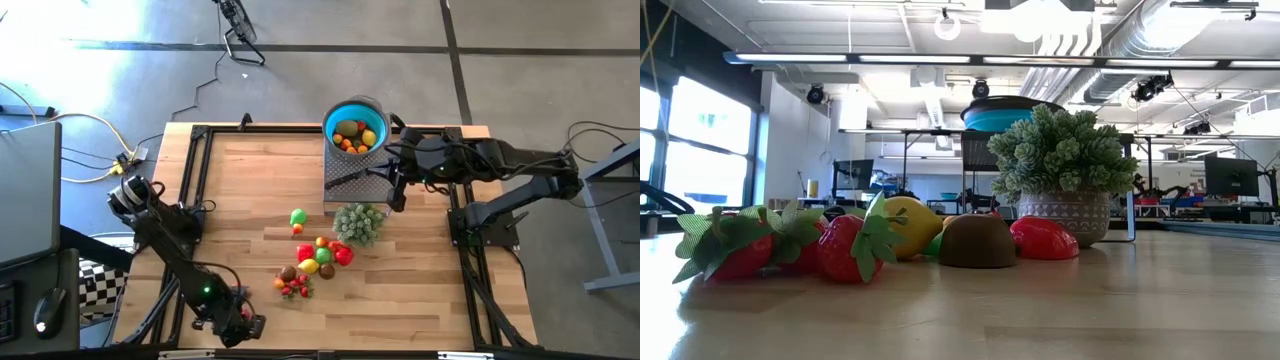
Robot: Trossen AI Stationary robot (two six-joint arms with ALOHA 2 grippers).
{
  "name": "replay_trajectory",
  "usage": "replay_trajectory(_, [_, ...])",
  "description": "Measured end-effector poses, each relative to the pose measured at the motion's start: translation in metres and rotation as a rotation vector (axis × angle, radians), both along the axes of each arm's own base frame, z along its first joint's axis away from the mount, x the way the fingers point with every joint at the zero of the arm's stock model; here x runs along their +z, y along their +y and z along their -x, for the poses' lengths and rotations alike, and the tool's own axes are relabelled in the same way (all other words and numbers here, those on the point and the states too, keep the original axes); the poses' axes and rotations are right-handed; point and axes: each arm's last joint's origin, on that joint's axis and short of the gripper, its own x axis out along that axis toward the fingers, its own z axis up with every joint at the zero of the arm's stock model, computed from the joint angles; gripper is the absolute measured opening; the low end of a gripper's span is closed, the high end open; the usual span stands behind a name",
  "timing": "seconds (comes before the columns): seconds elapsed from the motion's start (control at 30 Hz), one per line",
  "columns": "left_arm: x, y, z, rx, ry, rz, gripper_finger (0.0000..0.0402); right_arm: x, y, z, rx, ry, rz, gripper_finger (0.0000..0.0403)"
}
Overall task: Pick & Place Fruit
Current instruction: Put the red strawberry into the blue strainer bowl
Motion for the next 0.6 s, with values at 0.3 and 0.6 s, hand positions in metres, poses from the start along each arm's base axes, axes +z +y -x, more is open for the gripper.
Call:
replay_trajectory(0.3, [-0.0016,0.0022,-0.0008,0.052,-0.024,-0.050,0.0158,-0.0001,0.0000,-0.0001,0.007,0.004,0.012,0.0002])
replay_trajectory(0.6, [-0.0031,0.0050,-0.0004,0.109,-0.028,-0.097,0.0211,-0.0001,0.0000,-0.0001,0.007,0.005,0.012,0.0002])
